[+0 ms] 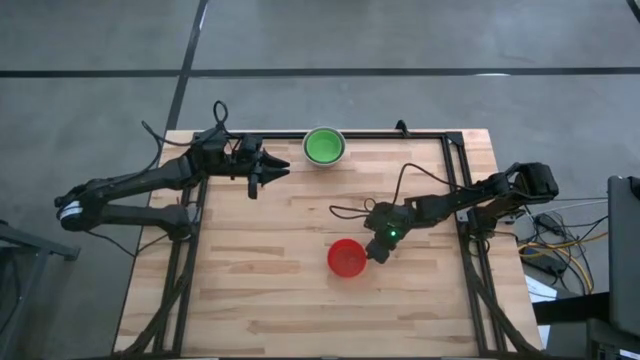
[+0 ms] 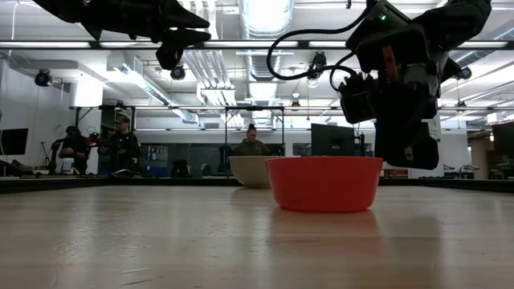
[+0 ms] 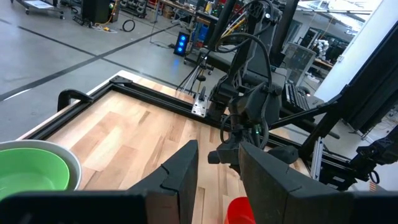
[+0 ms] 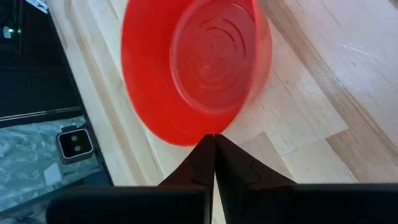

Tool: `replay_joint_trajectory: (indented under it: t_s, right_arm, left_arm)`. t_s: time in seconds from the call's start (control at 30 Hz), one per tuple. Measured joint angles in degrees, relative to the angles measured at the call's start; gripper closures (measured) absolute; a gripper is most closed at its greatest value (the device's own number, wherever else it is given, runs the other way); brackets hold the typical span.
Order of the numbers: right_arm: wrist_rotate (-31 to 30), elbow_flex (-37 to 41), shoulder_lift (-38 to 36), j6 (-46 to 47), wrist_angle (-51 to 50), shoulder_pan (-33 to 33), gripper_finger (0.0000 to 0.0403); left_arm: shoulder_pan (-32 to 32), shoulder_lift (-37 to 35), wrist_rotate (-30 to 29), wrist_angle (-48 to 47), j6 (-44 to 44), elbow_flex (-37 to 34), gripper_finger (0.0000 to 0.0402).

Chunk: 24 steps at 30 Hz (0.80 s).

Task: Nest bowls inside each other
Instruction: Stack the red bowl on top of the green bowl

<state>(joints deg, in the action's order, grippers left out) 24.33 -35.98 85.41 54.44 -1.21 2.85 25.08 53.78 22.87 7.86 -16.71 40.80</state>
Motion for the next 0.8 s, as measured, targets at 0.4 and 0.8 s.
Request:
replay_joint_trajectory:
  t_s: [0.4, 0.8]
  right_arm:
    - [0.2, -2.8, 0.0, -2.2, 0.0, -0.1, 0.0393]
    - [0.9, -5.0, 0.0, -3.8, 0.2, -0.1, 0.032]
  left_arm:
    - [0.0, 0.0, 0.0, 0.0, 0.0, 0.0, 0.028]
    - [0.0, 0.0, 0.0, 0.0, 0.0, 0.0, 0.028]
